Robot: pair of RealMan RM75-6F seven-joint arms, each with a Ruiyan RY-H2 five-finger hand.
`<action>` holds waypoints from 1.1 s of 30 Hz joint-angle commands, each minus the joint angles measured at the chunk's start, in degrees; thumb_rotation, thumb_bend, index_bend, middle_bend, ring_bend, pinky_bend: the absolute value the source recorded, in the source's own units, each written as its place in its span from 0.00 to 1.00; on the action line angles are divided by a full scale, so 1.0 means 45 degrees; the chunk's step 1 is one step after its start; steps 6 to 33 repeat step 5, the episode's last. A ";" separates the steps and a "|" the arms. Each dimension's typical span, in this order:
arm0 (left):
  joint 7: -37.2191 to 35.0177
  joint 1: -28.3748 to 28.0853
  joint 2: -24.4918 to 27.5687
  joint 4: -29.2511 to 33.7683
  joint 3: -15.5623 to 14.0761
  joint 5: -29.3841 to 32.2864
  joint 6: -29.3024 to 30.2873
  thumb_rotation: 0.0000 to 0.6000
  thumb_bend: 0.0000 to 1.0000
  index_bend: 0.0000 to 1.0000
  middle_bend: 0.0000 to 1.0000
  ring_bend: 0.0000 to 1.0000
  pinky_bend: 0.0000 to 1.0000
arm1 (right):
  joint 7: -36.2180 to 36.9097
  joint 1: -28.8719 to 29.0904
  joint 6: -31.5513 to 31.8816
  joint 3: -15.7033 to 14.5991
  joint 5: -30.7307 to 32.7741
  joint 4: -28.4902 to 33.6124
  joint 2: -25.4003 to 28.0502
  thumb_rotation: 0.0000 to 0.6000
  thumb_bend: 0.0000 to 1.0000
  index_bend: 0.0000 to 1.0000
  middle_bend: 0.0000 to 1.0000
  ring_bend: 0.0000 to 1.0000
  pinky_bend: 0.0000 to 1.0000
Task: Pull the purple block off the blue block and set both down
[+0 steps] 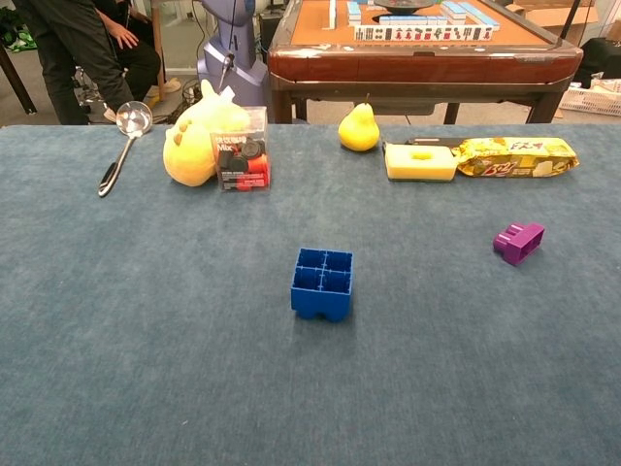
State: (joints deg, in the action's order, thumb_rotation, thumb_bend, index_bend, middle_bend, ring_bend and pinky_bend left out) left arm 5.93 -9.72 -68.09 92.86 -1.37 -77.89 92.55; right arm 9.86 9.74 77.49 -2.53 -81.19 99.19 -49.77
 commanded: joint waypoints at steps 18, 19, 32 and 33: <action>-0.0100 0.0166 0.0111 0.0280 0.0274 -0.0017 -0.0273 1.00 0.00 0.21 0.36 0.37 0.56 | -0.0052 0.0177 -0.0252 0.0429 0.0110 0.0165 0.0355 1.00 0.11 0.23 0.30 0.31 0.42; -0.0100 0.0166 0.0111 0.0280 0.0274 -0.0017 -0.0273 1.00 0.00 0.21 0.36 0.37 0.56 | -0.0052 0.0177 -0.0252 0.0429 0.0110 0.0165 0.0355 1.00 0.11 0.23 0.30 0.31 0.42; -0.0100 0.0166 0.0111 0.0280 0.0274 -0.0017 -0.0273 1.00 0.00 0.21 0.36 0.37 0.56 | -0.0052 0.0177 -0.0252 0.0429 0.0110 0.0165 0.0355 1.00 0.11 0.23 0.30 0.31 0.42; -0.0100 0.0166 0.0111 0.0280 0.0274 -0.0017 -0.0273 1.00 0.00 0.21 0.36 0.37 0.56 | -0.0052 0.0177 -0.0252 0.0429 0.0110 0.0165 0.0355 1.00 0.11 0.23 0.30 0.31 0.42</action>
